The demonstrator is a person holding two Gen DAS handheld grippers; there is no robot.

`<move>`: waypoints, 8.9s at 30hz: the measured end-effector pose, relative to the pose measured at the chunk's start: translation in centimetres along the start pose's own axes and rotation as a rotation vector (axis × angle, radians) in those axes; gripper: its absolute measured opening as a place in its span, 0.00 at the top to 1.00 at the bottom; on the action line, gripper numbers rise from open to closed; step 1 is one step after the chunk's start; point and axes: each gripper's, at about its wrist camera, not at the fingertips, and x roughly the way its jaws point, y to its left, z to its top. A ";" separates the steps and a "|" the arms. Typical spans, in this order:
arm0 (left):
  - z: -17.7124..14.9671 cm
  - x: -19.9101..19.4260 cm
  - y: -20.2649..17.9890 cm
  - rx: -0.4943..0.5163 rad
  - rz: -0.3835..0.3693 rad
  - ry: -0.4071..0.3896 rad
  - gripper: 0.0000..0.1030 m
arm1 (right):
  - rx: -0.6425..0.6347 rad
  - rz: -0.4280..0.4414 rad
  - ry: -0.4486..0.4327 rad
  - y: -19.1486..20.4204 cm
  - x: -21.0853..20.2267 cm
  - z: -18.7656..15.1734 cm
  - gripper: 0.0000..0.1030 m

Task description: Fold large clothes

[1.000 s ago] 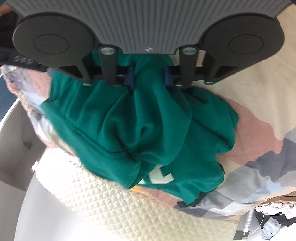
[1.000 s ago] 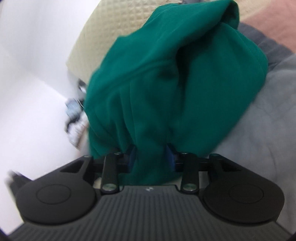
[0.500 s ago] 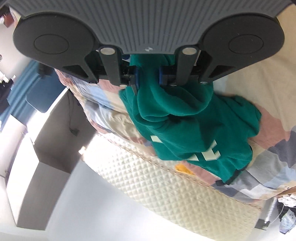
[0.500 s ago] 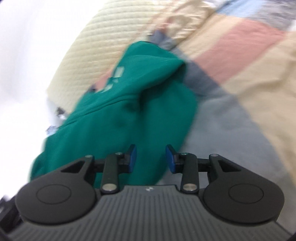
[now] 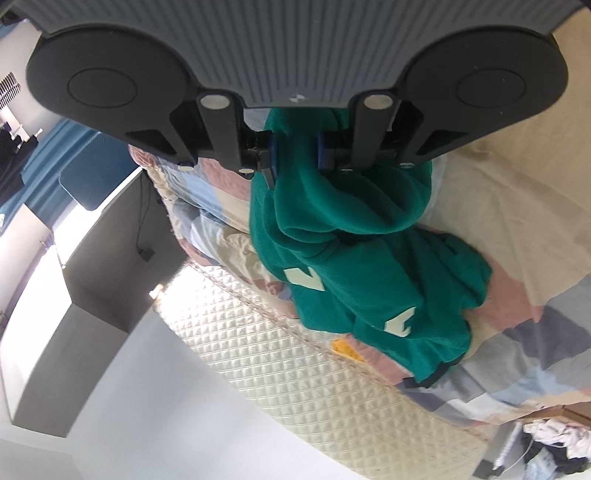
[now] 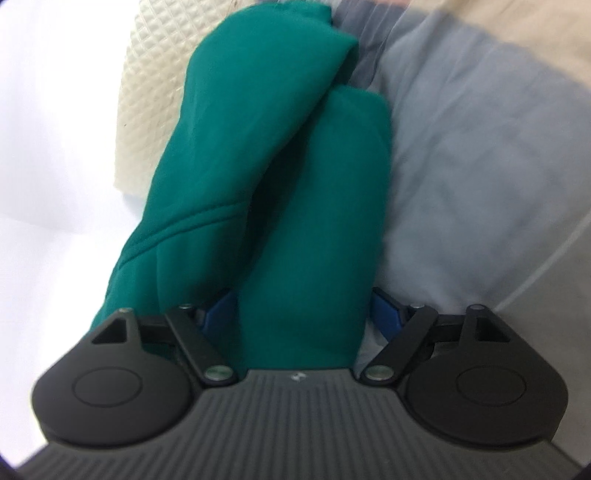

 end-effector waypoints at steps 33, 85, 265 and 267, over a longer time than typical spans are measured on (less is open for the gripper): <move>-3.7 -4.2 -1.7 0.001 0.038 0.303 0.48 | -0.205 -0.371 -0.177 4.2 -12.5 -6.6 0.78; 5.0 12.9 12.0 -0.311 0.149 0.095 0.28 | 0.034 -0.203 -0.254 -0.2 -4.8 7.0 0.19; 3.2 5.3 -4.3 0.310 0.168 0.069 0.37 | -0.987 -0.275 -0.381 16.9 -13.1 -8.9 0.52; 2.2 4.1 -4.3 0.297 0.180 0.072 0.37 | -0.977 -0.294 -0.361 15.8 -13.3 -9.7 0.52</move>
